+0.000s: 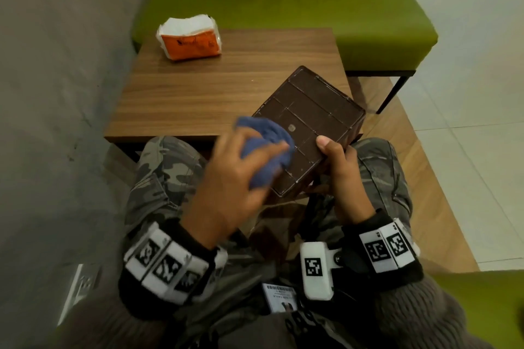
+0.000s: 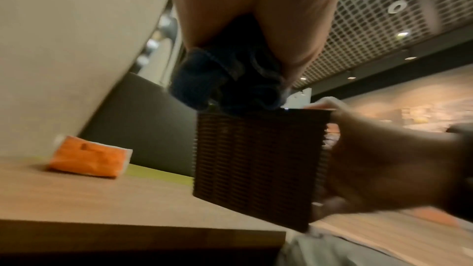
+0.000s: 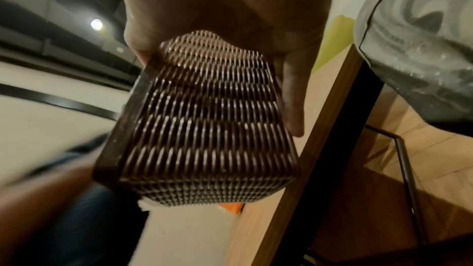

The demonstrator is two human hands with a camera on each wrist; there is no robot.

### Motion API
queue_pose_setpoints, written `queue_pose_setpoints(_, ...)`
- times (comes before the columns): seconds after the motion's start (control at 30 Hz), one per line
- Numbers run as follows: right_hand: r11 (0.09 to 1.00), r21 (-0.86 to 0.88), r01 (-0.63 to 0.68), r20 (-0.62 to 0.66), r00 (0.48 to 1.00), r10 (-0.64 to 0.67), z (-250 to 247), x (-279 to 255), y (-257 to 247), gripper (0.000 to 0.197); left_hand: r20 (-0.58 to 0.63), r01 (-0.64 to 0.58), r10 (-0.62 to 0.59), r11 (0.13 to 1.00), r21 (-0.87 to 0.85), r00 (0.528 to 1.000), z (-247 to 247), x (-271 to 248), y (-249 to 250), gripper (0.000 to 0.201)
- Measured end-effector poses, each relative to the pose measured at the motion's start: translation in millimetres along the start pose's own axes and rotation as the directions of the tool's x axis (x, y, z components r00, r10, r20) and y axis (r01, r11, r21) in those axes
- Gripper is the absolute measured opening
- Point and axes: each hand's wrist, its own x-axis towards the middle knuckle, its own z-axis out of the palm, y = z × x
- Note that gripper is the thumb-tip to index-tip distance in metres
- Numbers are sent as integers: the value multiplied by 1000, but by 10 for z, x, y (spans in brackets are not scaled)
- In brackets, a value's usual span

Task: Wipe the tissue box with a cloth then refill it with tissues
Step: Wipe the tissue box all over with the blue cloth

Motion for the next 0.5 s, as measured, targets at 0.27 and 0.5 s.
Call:
queue_pose_setpoints(0.27, 999, -25, 28, 23, 999, -28, -64, -31, 31, 95, -116, 141, -149, 987, -75, 982, 4, -116, -163, 34)
queue_pose_setpoints(0.5, 999, -8, 36, 23, 999, -36, -65, -47, 42, 95, 5, 42, -42, 998, -52, 999, 5, -245, -2, 32)
